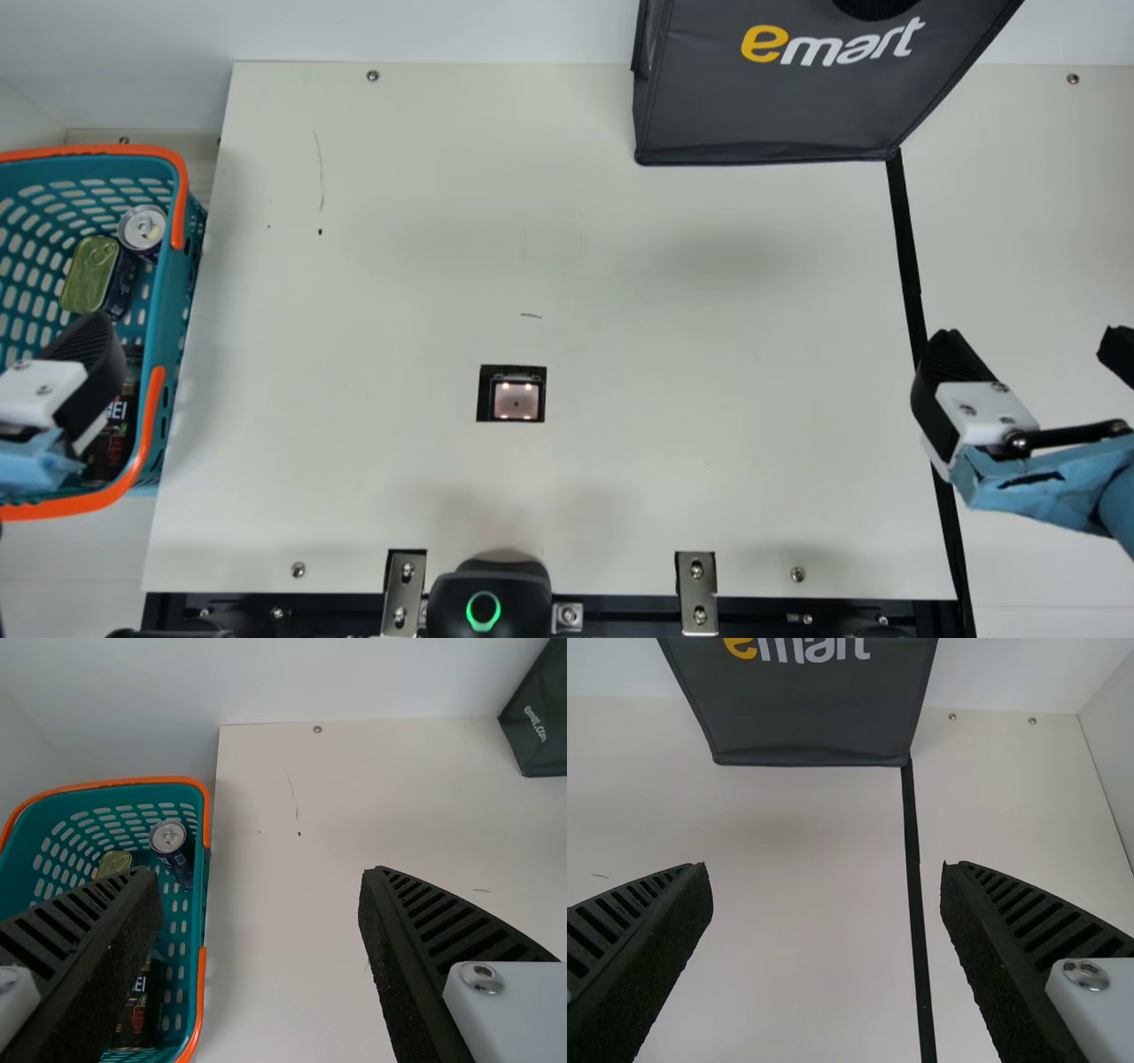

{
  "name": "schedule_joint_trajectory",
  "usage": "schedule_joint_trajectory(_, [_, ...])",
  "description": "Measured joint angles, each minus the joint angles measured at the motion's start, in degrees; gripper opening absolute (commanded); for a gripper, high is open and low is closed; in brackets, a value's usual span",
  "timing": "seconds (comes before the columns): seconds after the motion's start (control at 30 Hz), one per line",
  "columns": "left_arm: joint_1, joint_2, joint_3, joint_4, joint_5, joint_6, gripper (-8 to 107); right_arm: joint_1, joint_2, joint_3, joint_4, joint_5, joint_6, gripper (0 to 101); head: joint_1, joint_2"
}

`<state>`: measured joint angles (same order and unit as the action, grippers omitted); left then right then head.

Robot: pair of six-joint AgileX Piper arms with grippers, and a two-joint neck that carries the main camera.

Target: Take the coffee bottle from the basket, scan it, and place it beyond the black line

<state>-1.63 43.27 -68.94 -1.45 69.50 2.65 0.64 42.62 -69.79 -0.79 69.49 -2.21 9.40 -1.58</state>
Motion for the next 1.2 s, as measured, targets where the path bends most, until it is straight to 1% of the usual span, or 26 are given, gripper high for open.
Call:
schedule_joint_trajectory(0.13, [0.0, 0.0, 0.0, 0.0, 0.0, 0.0, 90, 0.0, 0.0, 0.0, 0.0, 0.0, 0.0, 91, 0.0, 1.8])
schedule_joint_trajectory(0.6, [0.0, 0.0, 0.0, 0.0, 0.0, 0.0, 90, 0.0, 0.0, 0.0, 0.0, 0.0, 0.0, 91, 0.0, 19.4])
schedule_joint_trajectory(1.2, [0.0, 0.0, 0.0, 0.0, 0.0, 0.0, 90, 0.0, 0.0, 0.0, 0.0, 0.0, 0.0, 91, 0.0, 19.8])
